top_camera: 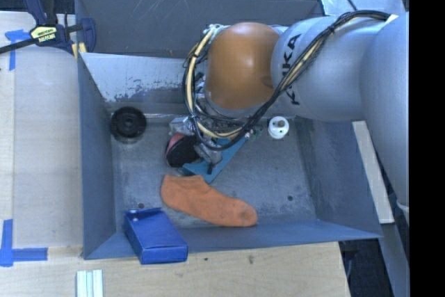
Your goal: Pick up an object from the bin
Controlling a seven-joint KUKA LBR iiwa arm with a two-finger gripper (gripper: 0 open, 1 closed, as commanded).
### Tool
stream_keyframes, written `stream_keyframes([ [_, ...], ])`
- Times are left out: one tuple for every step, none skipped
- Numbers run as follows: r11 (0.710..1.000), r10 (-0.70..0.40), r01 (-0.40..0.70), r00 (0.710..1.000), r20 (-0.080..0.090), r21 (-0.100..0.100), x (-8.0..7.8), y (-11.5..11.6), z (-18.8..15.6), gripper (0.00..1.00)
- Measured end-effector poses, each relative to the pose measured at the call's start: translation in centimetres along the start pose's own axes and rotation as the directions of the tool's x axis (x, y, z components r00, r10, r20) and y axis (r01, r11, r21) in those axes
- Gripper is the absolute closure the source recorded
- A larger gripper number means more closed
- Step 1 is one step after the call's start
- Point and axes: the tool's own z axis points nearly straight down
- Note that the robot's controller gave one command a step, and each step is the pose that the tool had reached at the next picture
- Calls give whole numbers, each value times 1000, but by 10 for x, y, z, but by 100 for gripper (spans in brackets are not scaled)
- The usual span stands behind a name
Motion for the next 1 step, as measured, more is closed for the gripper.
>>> stream_keyframes([
  [999,-49,49,998,26,4,25,-5,0,100],
])
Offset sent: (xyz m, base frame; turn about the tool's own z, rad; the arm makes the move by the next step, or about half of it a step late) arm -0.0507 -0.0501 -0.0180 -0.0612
